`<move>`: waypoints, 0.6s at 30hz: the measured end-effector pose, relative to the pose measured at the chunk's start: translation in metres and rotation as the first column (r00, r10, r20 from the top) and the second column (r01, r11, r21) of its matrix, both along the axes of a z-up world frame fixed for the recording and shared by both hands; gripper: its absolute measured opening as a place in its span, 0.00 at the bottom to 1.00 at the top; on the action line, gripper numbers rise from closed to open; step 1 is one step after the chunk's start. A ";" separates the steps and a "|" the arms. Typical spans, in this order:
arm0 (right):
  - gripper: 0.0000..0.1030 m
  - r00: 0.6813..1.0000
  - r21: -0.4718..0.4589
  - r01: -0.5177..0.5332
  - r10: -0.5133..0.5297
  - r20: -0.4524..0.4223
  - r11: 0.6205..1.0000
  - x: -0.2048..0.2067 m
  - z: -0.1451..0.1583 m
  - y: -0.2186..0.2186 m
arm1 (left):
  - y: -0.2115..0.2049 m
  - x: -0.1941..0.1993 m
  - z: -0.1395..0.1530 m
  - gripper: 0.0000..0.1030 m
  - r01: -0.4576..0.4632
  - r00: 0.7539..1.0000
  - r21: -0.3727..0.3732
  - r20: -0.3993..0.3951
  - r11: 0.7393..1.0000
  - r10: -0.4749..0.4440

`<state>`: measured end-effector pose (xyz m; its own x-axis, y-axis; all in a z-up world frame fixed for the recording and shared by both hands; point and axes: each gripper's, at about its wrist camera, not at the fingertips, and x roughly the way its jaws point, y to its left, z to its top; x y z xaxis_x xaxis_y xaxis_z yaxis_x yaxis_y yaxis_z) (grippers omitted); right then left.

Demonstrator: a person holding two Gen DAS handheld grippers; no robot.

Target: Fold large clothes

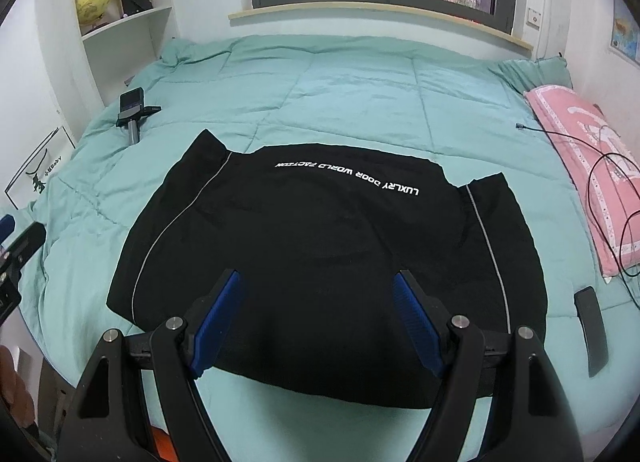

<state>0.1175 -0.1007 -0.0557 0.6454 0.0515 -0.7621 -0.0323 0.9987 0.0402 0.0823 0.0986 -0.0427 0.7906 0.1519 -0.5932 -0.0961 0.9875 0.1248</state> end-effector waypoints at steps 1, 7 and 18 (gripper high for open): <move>0.78 1.000 0.005 0.000 0.000 -0.003 1.000 0.004 0.000 -0.002 | -0.002 0.001 0.000 0.78 0.003 1.000 0.006 -0.001 1.000 -0.003; 0.78 1.000 0.003 0.011 -0.011 0.007 1.000 0.014 0.001 -0.005 | -0.016 0.007 0.009 0.78 0.025 0.999 0.044 0.024 0.999 -0.026; 0.78 0.999 -0.009 0.035 -0.035 0.012 0.999 0.021 -0.003 -0.017 | -0.033 0.016 0.006 0.78 0.043 0.999 0.080 0.012 0.996 -0.044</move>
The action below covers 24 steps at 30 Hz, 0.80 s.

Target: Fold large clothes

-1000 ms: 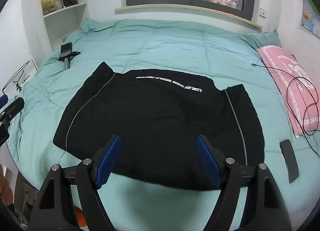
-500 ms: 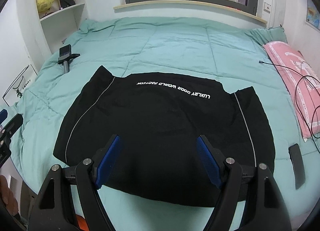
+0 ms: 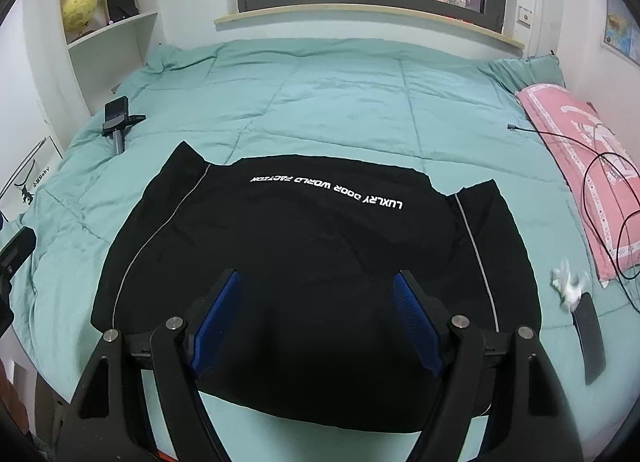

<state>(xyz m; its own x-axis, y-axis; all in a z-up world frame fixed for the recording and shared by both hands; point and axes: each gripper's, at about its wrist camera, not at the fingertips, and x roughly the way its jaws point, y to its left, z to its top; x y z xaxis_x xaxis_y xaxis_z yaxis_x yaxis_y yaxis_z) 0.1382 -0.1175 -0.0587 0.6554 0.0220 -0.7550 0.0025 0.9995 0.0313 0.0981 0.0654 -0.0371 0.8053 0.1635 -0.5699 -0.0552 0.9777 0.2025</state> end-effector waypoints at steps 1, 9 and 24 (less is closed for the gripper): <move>0.78 1.000 0.005 0.001 -0.001 -0.001 1.000 0.000 -0.001 -0.001 | -0.001 0.000 0.000 0.78 -0.001 1.000 0.001 -0.002 1.000 0.001; 0.78 1.000 0.000 0.011 -0.011 -0.008 1.000 0.000 -0.005 -0.006 | -0.007 0.005 -0.003 0.78 0.024 0.999 -0.018 -0.028 1.000 -0.025; 0.78 0.999 0.010 0.007 -0.007 -0.032 1.000 -0.001 -0.012 -0.001 | -0.010 0.009 -0.010 0.78 0.019 0.998 -0.012 -0.053 1.000 -0.020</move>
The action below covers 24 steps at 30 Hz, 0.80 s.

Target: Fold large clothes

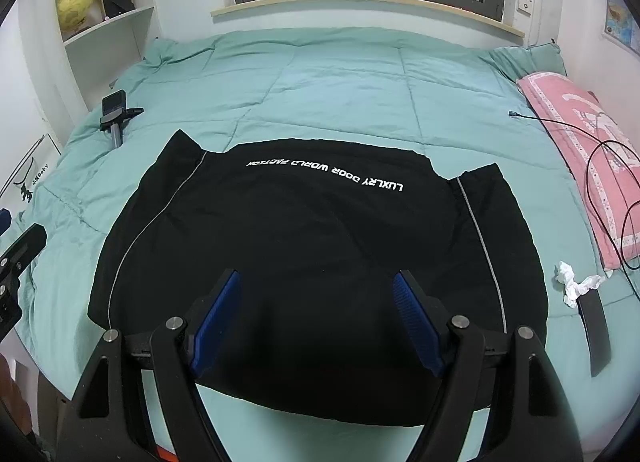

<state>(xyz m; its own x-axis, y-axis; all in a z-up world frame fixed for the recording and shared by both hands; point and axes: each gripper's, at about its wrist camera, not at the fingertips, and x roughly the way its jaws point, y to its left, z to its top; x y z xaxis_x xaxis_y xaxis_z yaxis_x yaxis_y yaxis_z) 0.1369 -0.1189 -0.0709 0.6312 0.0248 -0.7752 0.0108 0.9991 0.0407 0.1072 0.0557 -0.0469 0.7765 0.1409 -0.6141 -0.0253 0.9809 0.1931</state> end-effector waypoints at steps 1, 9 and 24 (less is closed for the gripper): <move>0.78 1.000 0.000 0.001 -0.001 -0.001 1.000 0.000 0.000 0.000 | 0.000 0.001 -0.001 0.78 0.002 1.000 0.004 -0.001 1.000 -0.001; 0.78 1.000 0.003 0.002 -0.002 -0.005 1.000 0.000 -0.002 0.000 | -0.003 0.001 -0.002 0.78 0.006 1.000 0.006 -0.009 1.000 -0.006; 0.78 1.000 0.011 0.008 -0.008 -0.002 1.000 -0.002 -0.003 -0.007 | -0.014 0.002 -0.002 0.78 0.032 0.999 0.020 -0.008 0.999 -0.032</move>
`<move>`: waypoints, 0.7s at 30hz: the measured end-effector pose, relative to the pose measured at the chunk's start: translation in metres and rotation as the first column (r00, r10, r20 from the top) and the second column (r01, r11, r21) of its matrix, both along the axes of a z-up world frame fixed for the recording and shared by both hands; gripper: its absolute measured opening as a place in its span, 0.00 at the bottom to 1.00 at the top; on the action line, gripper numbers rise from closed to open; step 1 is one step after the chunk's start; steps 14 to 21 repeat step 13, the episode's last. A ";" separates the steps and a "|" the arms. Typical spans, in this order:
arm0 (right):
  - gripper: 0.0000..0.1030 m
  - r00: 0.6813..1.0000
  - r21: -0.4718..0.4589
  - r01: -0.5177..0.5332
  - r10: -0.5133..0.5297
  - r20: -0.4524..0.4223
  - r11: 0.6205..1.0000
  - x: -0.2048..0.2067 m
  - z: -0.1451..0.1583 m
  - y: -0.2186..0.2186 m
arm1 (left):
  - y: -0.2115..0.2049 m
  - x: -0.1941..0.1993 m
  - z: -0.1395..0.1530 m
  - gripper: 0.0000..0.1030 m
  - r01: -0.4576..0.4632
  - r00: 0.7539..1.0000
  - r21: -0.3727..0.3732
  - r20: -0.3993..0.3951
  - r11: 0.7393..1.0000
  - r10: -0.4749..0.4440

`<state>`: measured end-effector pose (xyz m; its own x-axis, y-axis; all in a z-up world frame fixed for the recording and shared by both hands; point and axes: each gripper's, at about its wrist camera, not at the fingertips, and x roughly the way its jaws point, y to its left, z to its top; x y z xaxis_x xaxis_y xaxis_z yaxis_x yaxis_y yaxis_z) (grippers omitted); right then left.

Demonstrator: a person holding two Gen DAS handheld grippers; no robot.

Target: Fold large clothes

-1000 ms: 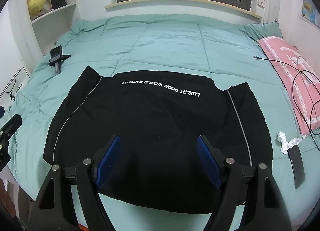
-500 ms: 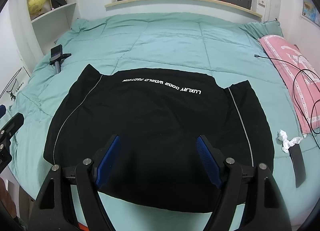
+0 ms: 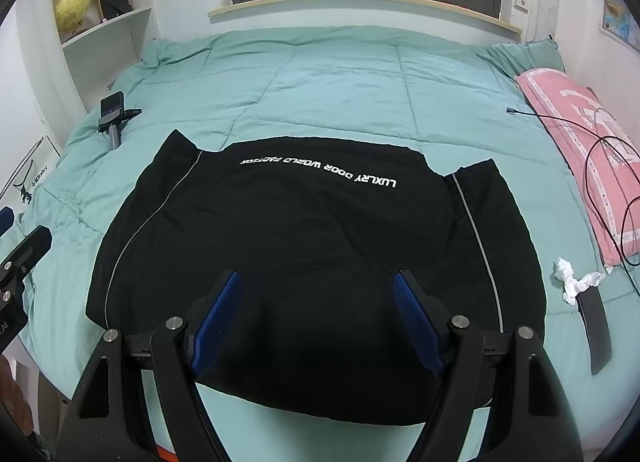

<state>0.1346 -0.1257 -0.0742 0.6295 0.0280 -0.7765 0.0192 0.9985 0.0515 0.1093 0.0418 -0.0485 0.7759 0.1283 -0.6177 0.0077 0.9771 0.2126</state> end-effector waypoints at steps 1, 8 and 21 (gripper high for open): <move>0.78 1.000 0.001 0.000 0.000 -0.002 1.000 0.000 0.000 -0.001 | -0.001 0.000 0.000 0.78 0.001 1.000 0.000 0.001 1.000 -0.001; 0.78 1.000 0.007 0.004 -0.004 -0.005 1.000 -0.002 -0.001 -0.005 | -0.004 -0.002 0.002 0.78 0.002 1.000 0.006 0.019 1.000 -0.002; 0.78 1.000 0.012 0.004 -0.004 -0.007 1.000 -0.002 -0.002 -0.007 | 0.002 -0.003 0.004 0.78 -0.016 0.999 -0.005 0.051 1.000 0.016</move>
